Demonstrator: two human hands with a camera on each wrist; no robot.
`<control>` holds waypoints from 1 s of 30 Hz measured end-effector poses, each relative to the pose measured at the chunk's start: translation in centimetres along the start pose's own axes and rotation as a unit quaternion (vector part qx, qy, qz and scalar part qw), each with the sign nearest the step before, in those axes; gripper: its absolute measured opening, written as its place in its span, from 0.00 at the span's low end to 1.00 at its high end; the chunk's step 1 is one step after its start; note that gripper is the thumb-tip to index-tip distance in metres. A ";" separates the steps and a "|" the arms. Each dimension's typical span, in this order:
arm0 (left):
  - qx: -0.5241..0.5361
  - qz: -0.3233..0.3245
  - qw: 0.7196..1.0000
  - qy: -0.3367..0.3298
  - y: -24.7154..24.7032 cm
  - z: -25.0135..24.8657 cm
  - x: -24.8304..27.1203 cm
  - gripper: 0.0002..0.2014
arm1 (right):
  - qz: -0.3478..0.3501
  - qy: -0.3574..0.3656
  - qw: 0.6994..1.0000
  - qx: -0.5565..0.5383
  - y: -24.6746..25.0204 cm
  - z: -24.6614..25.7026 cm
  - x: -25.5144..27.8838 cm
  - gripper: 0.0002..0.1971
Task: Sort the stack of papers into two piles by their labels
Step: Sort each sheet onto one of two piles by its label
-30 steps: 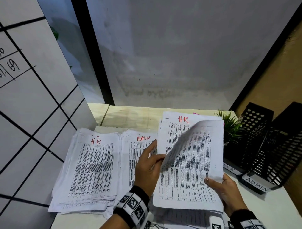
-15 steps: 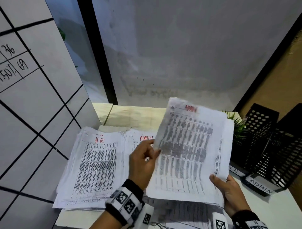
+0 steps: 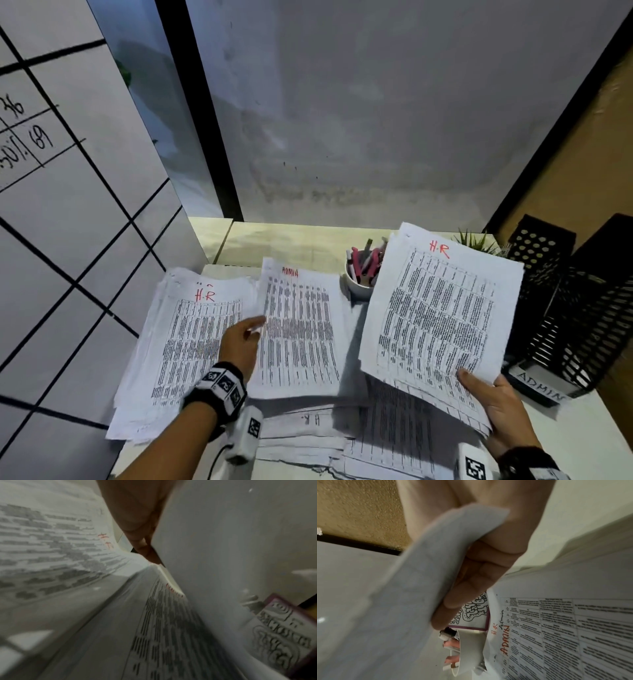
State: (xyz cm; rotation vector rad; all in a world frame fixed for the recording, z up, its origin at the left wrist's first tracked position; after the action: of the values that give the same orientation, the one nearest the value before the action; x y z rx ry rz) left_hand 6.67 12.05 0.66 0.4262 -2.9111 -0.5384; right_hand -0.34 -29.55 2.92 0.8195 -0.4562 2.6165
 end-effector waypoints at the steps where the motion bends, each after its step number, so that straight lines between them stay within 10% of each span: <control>1: -0.023 0.028 0.999 0.009 -0.9 0.8 -0.2 0.19 | 0.002 -0.001 1.000 0.000 -0.2 -0.1 0.1 0.28; 5: -0.178 0.131 0.975 0.020 -3.5 1.4 -0.8 0.21 | 0.010 0.007 1.000 0.020 -0.4 -0.1 0.3 0.22; 9: -0.175 0.078 0.981 -0.030 -5.2 -2.8 -0.3 0.17 | 0.020 0.027 0.998 0.050 -0.6 -0.1 0.0 0.37; 13: -0.038 0.081 0.991 -0.098 -7.7 -8.0 1.0 0.30 | 0.036 0.024 0.998 0.053 -1.1 0.1 0.1 0.15; 20: 0.095 0.053 0.990 -0.091 -9.0 -11.4 2.2 0.12 | 0.062 0.021 0.996 0.068 -1.9 -0.8 -0.5 0.33; 24: 0.065 0.035 0.990 -0.124 -8.8 -11.2 2.8 0.08 | 0.073 0.012 0.995 0.071 -1.9 -0.9 -0.6 0.26; 30: -0.043 0.037 0.943 -0.327 -8.7 -12.1 4.8 0.11 | 0.084 0.029 0.991 0.095 -2.0 -1.2 -0.9 0.46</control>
State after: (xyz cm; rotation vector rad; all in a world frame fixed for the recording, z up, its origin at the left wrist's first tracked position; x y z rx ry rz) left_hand 6.71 -1.15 9.12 0.1331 -3.4830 -0.9474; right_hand 0.63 -27.47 1.85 0.7903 -0.2722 2.8674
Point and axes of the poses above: each hand's wrist, its own x-axis away from the middle knuckle, its own y-axis out of the back of the hand, z = x × y, the point moved 5 cm from there along -x, towards the middle knuckle, and after that the axes turned 10 degrees about -y, right-handed, at the moved point
